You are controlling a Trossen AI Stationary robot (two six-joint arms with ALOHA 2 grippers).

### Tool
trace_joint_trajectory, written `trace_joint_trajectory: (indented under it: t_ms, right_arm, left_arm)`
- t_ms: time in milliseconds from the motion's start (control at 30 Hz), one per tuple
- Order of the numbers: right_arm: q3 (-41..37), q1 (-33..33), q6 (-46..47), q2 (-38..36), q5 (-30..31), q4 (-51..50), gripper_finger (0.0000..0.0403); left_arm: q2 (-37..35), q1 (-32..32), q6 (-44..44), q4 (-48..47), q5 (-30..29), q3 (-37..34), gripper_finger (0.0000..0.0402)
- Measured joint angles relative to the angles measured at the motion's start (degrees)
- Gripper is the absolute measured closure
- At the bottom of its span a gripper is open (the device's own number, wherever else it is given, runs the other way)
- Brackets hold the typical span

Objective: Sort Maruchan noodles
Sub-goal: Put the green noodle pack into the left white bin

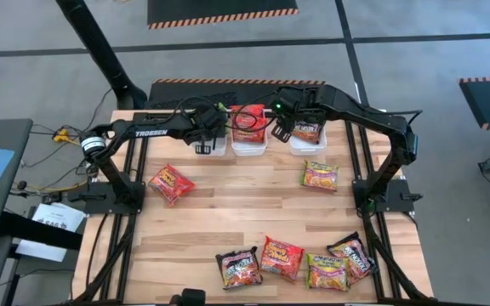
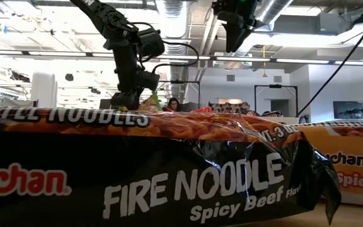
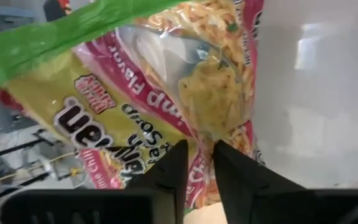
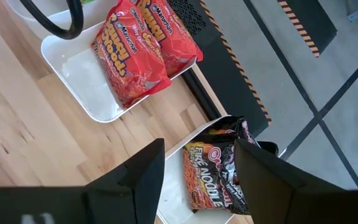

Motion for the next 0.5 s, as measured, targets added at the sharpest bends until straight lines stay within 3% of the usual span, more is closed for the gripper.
trace_joint_trajectory:
  t_ms: [233,500]
  right_arm:
    - [0.00,0.00,0.04,0.00,0.00,0.02,0.0186]
    - [0.00,0.00,0.66,0.00,0.00,0.02,0.0186]
  left_arm:
    - [-0.02,-0.01,-0.97,-0.06,-9.43,0.00,0.0304]
    - [-0.09,-0.04,-7.12,-1.25,-0.67,1.37,0.0303]
